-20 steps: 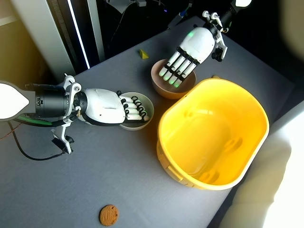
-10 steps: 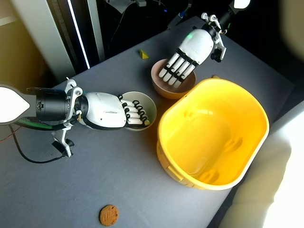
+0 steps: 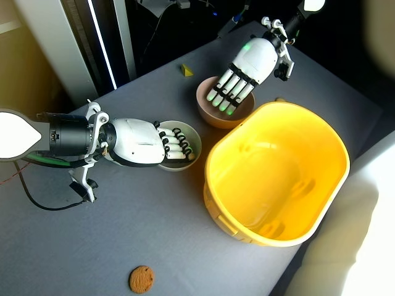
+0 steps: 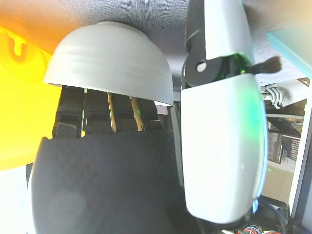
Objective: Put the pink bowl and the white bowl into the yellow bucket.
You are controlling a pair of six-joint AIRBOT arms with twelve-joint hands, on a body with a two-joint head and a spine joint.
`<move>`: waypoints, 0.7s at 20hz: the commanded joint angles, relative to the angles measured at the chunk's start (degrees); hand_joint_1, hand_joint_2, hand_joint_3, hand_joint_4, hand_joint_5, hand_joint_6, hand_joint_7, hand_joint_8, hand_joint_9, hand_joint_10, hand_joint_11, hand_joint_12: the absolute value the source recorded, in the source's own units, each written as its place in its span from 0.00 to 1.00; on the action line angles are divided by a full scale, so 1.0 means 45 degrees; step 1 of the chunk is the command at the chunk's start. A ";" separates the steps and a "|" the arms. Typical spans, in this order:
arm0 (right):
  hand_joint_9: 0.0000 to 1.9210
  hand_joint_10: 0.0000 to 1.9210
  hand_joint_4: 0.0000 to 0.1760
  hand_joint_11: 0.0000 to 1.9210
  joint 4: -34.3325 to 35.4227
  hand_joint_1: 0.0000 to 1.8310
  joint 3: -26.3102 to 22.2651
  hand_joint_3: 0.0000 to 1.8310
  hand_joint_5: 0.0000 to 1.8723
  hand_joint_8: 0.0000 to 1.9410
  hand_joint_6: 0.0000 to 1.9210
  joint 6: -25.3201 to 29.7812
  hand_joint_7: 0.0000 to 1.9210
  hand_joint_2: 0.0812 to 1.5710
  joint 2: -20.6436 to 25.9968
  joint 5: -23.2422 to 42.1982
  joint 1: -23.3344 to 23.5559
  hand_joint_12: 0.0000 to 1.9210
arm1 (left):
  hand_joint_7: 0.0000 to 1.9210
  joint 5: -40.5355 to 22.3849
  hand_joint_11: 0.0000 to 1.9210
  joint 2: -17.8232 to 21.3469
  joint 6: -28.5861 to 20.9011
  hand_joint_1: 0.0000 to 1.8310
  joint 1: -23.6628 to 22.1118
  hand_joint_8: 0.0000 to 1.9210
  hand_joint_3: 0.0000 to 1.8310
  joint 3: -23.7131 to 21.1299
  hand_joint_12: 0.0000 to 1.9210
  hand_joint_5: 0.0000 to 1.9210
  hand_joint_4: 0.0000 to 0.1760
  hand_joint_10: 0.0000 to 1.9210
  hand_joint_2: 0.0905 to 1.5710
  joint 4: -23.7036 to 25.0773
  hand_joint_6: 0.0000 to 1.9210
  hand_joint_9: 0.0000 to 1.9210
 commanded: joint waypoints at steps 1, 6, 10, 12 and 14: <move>0.00 0.00 0.00 0.02 0.0470 0.67 0.0001 0.00 0.02 0.00 0.00 -0.0033 0.00 0.54 0.0147 0.0848 0.0021 0.02 | 0.00 -0.0630 0.00 0.0051 0.0060 0.69 -0.0021 0.00 0.00 0.0041 0.21 0.00 0.00 0.00 0.61 -0.0747 0.00 0.00; 0.05 0.01 0.00 0.00 0.0470 0.68 0.0000 0.00 0.10 0.00 0.01 -0.0032 0.07 0.58 0.0205 0.0887 0.0062 0.27 | 0.14 -0.0630 0.00 0.0052 0.0060 0.71 -0.0020 0.01 0.01 0.0049 0.36 0.13 0.00 0.02 0.66 -0.0747 0.02 0.11; 0.22 0.02 0.00 0.01 0.0456 0.72 -0.0003 0.00 0.27 0.01 0.01 -0.0032 0.24 0.62 0.0241 0.0890 0.0133 0.57 | 0.43 -0.0630 0.20 0.0052 0.0056 0.73 -0.0026 0.02 0.00 0.0039 0.48 0.39 0.00 0.04 0.69 -0.0747 0.03 0.41; 0.31 0.02 0.00 0.10 0.0416 0.74 -0.0003 0.00 0.35 0.01 0.01 -0.0032 0.35 0.64 0.0254 0.0890 0.0144 0.57 | 0.53 -0.0630 0.34 0.0052 0.0056 0.75 -0.0026 0.39 0.00 0.0031 0.42 0.46 0.00 0.48 0.68 -0.0747 0.40 0.48; 0.45 0.03 0.00 0.24 0.0351 0.76 -0.0003 0.00 0.47 0.01 0.02 -0.0032 0.48 0.65 0.0260 0.0898 0.0183 0.53 | 0.51 -0.0630 0.38 0.0052 0.0055 0.75 -0.0027 0.46 0.00 0.0026 0.48 0.50 0.00 0.63 0.70 -0.0747 0.53 0.44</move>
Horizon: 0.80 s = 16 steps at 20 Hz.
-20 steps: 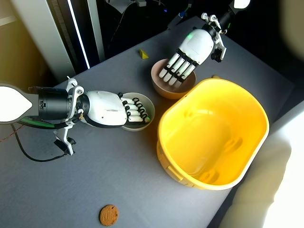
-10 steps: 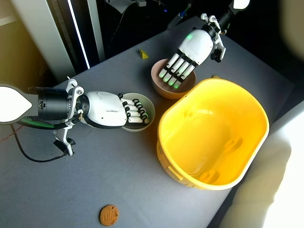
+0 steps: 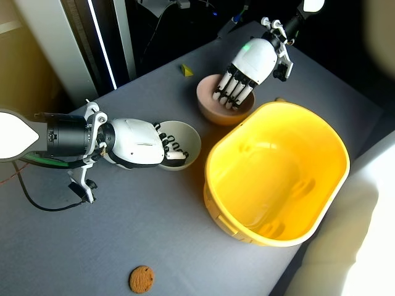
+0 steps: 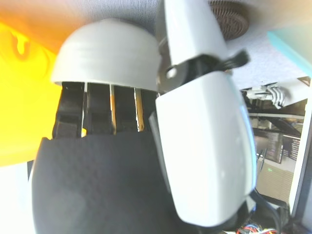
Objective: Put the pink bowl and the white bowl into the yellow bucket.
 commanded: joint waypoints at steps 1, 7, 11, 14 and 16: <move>0.51 0.41 0.00 0.37 0.0273 0.76 -0.0003 0.02 0.53 0.24 0.39 -0.0037 0.58 0.64 0.0150 0.0618 0.0100 0.45 | 0.56 -0.0494 0.43 0.0086 0.0055 0.75 -0.0021 0.37 0.00 0.0029 0.47 0.55 0.00 0.56 0.67 -0.0382 0.49 0.49; 0.59 0.45 0.00 0.53 0.0086 0.76 -0.0005 0.00 0.57 0.24 0.47 -0.0035 0.62 0.64 0.0202 0.1016 0.0175 0.45 | 0.54 -0.0494 0.37 0.0089 0.0054 0.75 -0.0020 0.42 0.00 0.0001 0.64 0.49 0.00 0.60 0.68 -0.0382 0.54 0.49; 0.56 0.45 0.00 0.51 -0.0505 0.76 -0.0003 0.00 0.58 0.28 0.44 -0.0038 0.63 0.64 0.0398 0.1989 0.0234 0.45 | 0.56 -0.0657 0.37 0.0106 0.0013 0.75 -0.0068 0.39 0.00 -0.0002 0.65 0.51 0.00 0.60 0.67 -0.0395 0.51 0.49; 0.57 0.46 0.00 0.50 -0.0602 0.76 0.0004 0.00 0.57 0.29 0.45 -0.0041 0.63 0.64 0.0569 0.2596 0.0403 0.47 | 0.56 -0.1143 0.40 0.0156 0.0013 0.75 -0.0149 0.41 0.00 0.0017 0.64 0.51 0.00 0.59 0.67 -0.0544 0.49 0.50; 0.57 0.46 0.00 0.51 -0.0602 0.76 0.0032 0.00 0.57 0.23 0.43 -0.0043 0.65 0.64 0.0683 0.3095 0.0584 0.49 | 0.59 -0.1499 0.40 0.0231 0.0014 0.76 -0.0296 0.40 0.00 0.0027 0.67 0.51 0.00 0.58 0.66 -0.0760 0.46 0.51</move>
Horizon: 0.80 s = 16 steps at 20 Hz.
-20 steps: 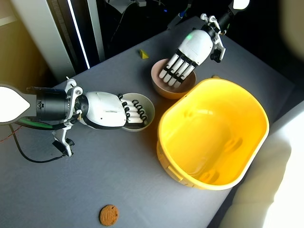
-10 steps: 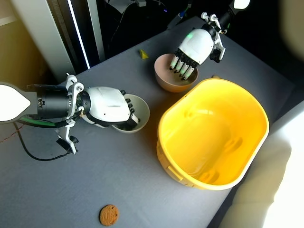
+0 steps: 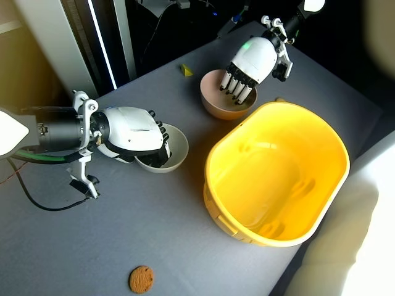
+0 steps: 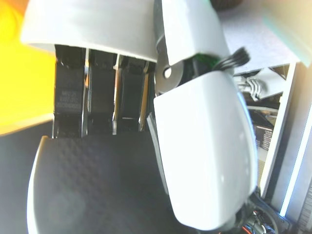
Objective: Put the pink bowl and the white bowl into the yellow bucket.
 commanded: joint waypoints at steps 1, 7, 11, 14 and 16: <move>0.58 0.46 0.00 0.51 0.0552 0.76 0.0064 0.00 0.58 0.22 0.43 -0.0032 0.65 0.64 0.0177 0.1123 0.0193 0.49 | 0.59 -0.1004 0.39 0.0237 0.0019 0.76 -0.0165 0.36 0.00 0.0041 0.68 0.52 0.00 0.58 0.66 -0.0856 0.46 0.51; 0.58 0.47 0.00 0.50 0.0808 0.76 0.0508 0.00 0.57 0.25 0.43 0.0603 0.63 0.64 0.0271 0.2191 0.0668 0.51 | 0.57 -0.2036 0.37 0.0452 -0.0001 0.75 -0.0366 0.38 0.00 0.0333 0.64 0.51 0.00 0.59 0.67 -0.1461 0.51 0.49; 0.57 0.48 0.00 0.50 0.0808 0.76 0.0831 0.00 0.58 0.21 0.42 0.1651 0.65 0.64 0.0308 0.3031 0.1148 0.52 | 0.57 -0.2914 0.39 0.0641 -0.0331 0.75 -0.0735 0.37 0.00 0.0455 0.63 0.52 0.00 0.60 0.67 -0.2188 0.49 0.50; 0.58 0.46 0.00 0.51 0.0808 0.76 0.1006 0.00 0.57 0.23 0.43 0.2411 0.64 0.64 0.0355 0.3673 0.1389 0.51 | 0.57 -0.3398 0.39 0.0776 -0.0513 0.75 -0.1065 0.37 0.00 0.0430 0.59 0.51 0.00 0.58 0.67 -0.2201 0.51 0.49; 0.60 0.45 0.00 0.52 0.0805 0.76 0.1129 0.00 0.57 0.26 0.43 0.3040 0.63 0.64 0.0358 0.3939 0.1531 0.52 | 0.57 -0.3623 0.40 0.0848 -0.0668 0.75 -0.1219 0.37 0.00 0.0441 0.60 0.52 0.00 0.58 0.67 -0.2280 0.51 0.49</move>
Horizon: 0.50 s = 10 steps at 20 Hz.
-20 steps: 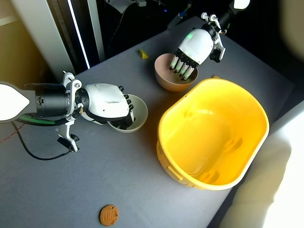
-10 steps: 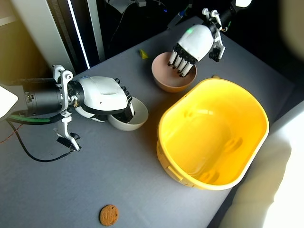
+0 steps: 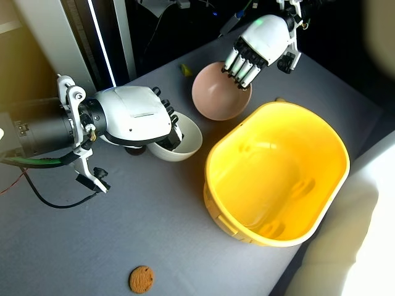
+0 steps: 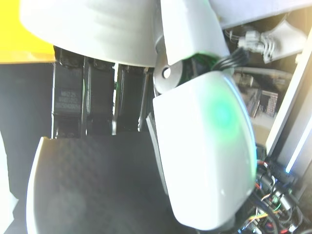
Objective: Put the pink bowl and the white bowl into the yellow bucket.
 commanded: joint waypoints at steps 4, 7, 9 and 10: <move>0.59 0.46 0.00 0.50 0.0906 0.76 0.0178 0.00 0.56 0.25 0.43 0.1186 0.64 0.64 0.0147 0.1740 0.0254 0.53 | 0.57 -0.1460 0.38 0.0306 -0.0413 0.75 -0.0462 0.39 0.00 0.0197 0.64 0.54 0.00 0.59 0.67 -0.1530 0.47 0.48; 0.58 0.45 0.00 0.50 0.0901 0.76 0.0265 0.00 0.55 0.26 0.47 0.1949 0.63 0.64 0.0145 0.2202 0.0333 0.53 | 0.59 -0.1777 0.39 0.0348 -0.0658 0.75 -0.0581 0.36 0.00 0.0383 0.62 0.53 0.00 0.57 0.66 -0.1850 0.49 0.49; 0.58 0.43 0.00 0.51 0.0901 0.76 0.0334 0.00 0.54 0.29 0.48 0.2048 0.63 0.64 0.0145 0.2354 0.0357 0.51 | 0.58 -0.2042 0.41 0.0367 -0.0791 0.76 -0.0689 0.37 0.00 0.0529 0.58 0.53 0.00 0.55 0.66 -0.2179 0.49 0.51; 0.59 0.44 0.00 0.51 0.0901 0.76 0.0372 0.00 0.54 0.30 0.46 0.2051 0.62 0.64 0.0145 0.2441 0.0356 0.51 | 0.58 -0.2137 0.41 0.0381 -0.0822 0.76 -0.0761 0.36 0.00 0.0575 0.58 0.53 0.00 0.56 0.66 -0.2253 0.49 0.51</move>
